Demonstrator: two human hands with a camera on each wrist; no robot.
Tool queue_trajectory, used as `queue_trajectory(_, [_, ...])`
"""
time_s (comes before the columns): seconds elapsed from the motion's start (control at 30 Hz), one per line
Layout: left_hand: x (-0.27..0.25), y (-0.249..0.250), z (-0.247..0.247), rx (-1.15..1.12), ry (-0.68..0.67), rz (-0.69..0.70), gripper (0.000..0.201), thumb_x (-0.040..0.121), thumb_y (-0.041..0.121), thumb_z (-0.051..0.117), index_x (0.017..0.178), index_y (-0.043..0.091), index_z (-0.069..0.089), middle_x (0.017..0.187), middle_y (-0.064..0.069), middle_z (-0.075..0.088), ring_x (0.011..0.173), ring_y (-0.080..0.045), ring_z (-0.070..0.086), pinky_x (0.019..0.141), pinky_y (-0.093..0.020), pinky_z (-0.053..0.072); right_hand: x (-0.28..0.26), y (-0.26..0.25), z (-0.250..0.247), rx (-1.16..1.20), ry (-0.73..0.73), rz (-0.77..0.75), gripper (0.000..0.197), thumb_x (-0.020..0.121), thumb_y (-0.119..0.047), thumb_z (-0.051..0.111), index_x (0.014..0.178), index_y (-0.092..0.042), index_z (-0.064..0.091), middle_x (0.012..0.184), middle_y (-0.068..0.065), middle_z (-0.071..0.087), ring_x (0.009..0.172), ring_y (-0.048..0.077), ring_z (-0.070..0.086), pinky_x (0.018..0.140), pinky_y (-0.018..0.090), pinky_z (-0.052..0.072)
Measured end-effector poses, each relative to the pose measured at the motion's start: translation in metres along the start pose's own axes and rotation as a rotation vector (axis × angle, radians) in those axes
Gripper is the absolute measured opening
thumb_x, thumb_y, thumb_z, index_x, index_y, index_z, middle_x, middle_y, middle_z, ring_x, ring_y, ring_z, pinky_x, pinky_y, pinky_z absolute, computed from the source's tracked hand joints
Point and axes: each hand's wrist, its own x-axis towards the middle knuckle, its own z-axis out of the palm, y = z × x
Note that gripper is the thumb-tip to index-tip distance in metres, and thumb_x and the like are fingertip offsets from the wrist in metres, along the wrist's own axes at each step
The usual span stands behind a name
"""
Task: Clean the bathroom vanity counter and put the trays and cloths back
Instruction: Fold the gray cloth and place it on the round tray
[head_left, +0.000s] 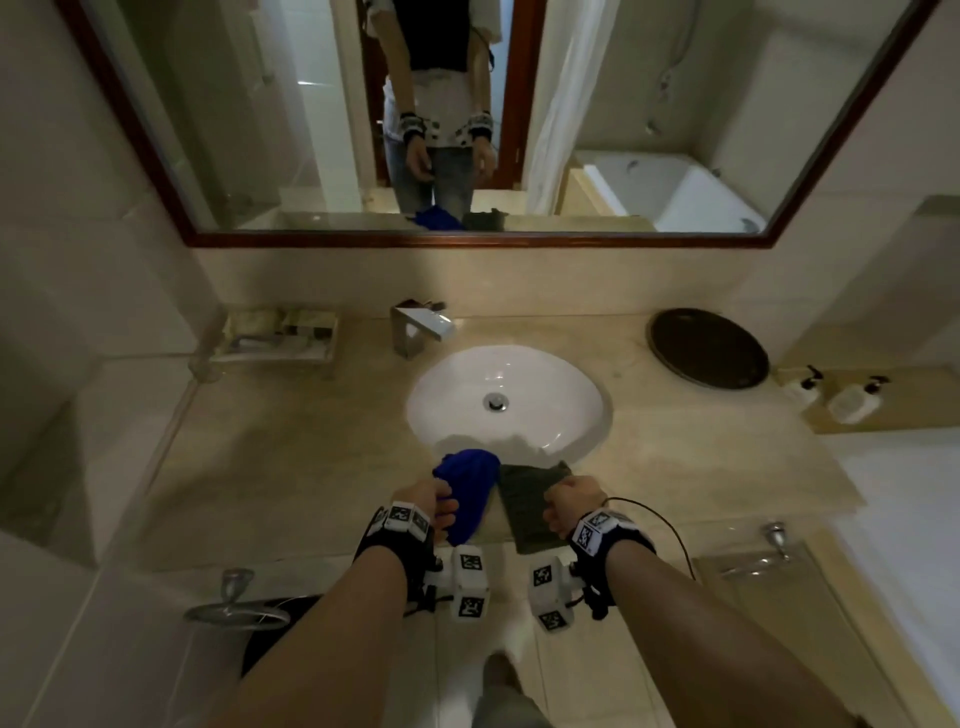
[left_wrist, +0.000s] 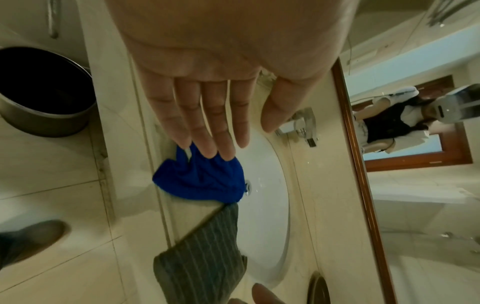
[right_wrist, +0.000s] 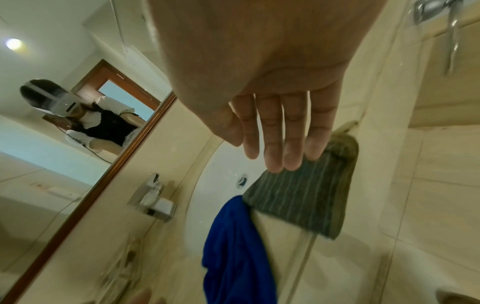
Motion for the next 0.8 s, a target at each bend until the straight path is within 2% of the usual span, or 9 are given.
queue_trajectory(0.13, [0.003, 0.004, 0.031, 0.057, -0.035, 0.013, 0.014, 0.091, 0.017, 0.057, 0.094, 0.006, 0.065, 0.079, -0.007, 0.065, 0.069, -0.022, 0.056, 0.068, -0.033, 0.046, 0.005, 0.008, -0.034, 0.037, 0.062, 0.004, 0.016, 0.083, -0.014, 0.055, 0.080, -0.002, 0.066, 0.072, 0.016, 0.067, 0.064, 0.028, 0.065, 0.062, 0.039, 0.055])
queue_trajectory(0.23, [0.016, 0.012, 0.054, 0.069, -0.019, 0.003, 0.013, 0.092, 0.019, 0.056, 0.088, 0.008, 0.063, 0.076, -0.005, 0.063, 0.067, -0.020, 0.054, 0.065, -0.030, 0.044, 0.032, 0.011, -0.054, -0.018, 0.044, 0.002, 0.018, 0.082, -0.018, 0.057, 0.082, -0.005, 0.069, 0.078, 0.016, 0.070, 0.074, 0.033, 0.068, 0.072, 0.044, 0.059])
queue_trajectory(0.3, [0.027, 0.016, 0.071, 0.044, 0.001, 0.014, 0.018, 0.095, 0.019, 0.054, 0.081, 0.010, 0.060, 0.072, -0.004, 0.058, 0.063, -0.018, 0.049, 0.061, -0.030, 0.041, 0.061, 0.018, -0.064, -0.053, -0.011, -0.016, 0.023, 0.079, -0.021, 0.058, 0.092, -0.005, 0.069, 0.087, 0.018, 0.071, 0.081, 0.036, 0.069, 0.078, 0.047, 0.058])
queue_trajectory(0.37, [0.035, 0.020, 0.089, 0.039, 0.037, 0.010, 0.021, 0.096, 0.018, 0.052, 0.077, 0.009, 0.057, 0.069, -0.004, 0.054, 0.058, -0.017, 0.044, 0.055, -0.030, 0.037, 0.076, 0.019, -0.079, -0.078, -0.046, -0.005, 0.020, 0.083, -0.017, 0.056, 0.089, -0.002, 0.068, 0.085, 0.019, 0.071, 0.075, 0.033, 0.068, 0.073, 0.040, 0.057])
queue_trajectory(0.43, [0.043, 0.021, 0.109, 0.028, 0.107, 0.009, 0.014, 0.094, 0.013, 0.055, 0.086, 0.003, 0.060, 0.070, -0.007, 0.056, 0.057, -0.018, 0.047, 0.053, -0.030, 0.038, 0.087, 0.018, -0.097, -0.096, -0.060, 0.000, 0.018, 0.088, -0.016, 0.054, 0.082, -0.004, 0.067, 0.078, 0.016, 0.071, 0.068, 0.031, 0.067, 0.066, 0.038, 0.055])
queue_trajectory(0.5, [0.046, 0.017, 0.129, 0.010, 0.137, 0.009, 0.014, 0.093, 0.011, 0.056, 0.097, -0.002, 0.061, 0.072, -0.011, 0.058, 0.057, -0.020, 0.050, 0.052, -0.030, 0.039, 0.102, 0.021, -0.112, -0.097, -0.098, 0.006, 0.018, 0.091, -0.016, 0.053, 0.089, -0.005, 0.067, 0.080, 0.015, 0.070, 0.066, 0.029, 0.065, 0.063, 0.035, 0.053])
queue_trajectory(0.6, [0.049, 0.008, 0.158, -0.017, 0.159, -0.032, 0.015, 0.093, 0.015, 0.056, 0.095, 0.003, 0.064, 0.076, -0.010, 0.063, 0.064, -0.021, 0.055, 0.063, -0.033, 0.044, 0.134, 0.031, -0.128, -0.092, -0.128, 0.067, 0.018, 0.094, -0.012, 0.049, 0.102, -0.001, 0.061, 0.084, 0.016, 0.065, 0.068, 0.028, 0.059, 0.060, 0.034, 0.047])
queue_trajectory(0.67, [0.051, -0.003, 0.175, -0.026, 0.172, -0.061, 0.012, 0.093, 0.014, 0.056, 0.090, 0.005, 0.064, 0.079, -0.009, 0.063, 0.067, -0.021, 0.055, 0.070, -0.034, 0.044, 0.148, 0.038, -0.134, -0.099, -0.162, 0.101, 0.018, 0.096, -0.008, 0.047, 0.108, -0.001, 0.057, 0.078, 0.015, 0.058, 0.069, 0.027, 0.055, 0.062, 0.033, 0.043])
queue_trajectory(0.8, [0.055, -0.030, 0.194, 0.079, 0.204, 0.015, 0.007, 0.089, 0.010, 0.059, 0.091, 0.007, 0.066, 0.086, -0.011, 0.066, 0.075, -0.024, 0.060, 0.070, -0.036, 0.053, 0.165, 0.050, -0.130, -0.113, -0.183, 0.099, 0.016, 0.094, -0.005, 0.045, 0.107, 0.000, 0.052, 0.086, 0.018, 0.055, 0.079, 0.027, 0.052, 0.068, 0.033, 0.040])
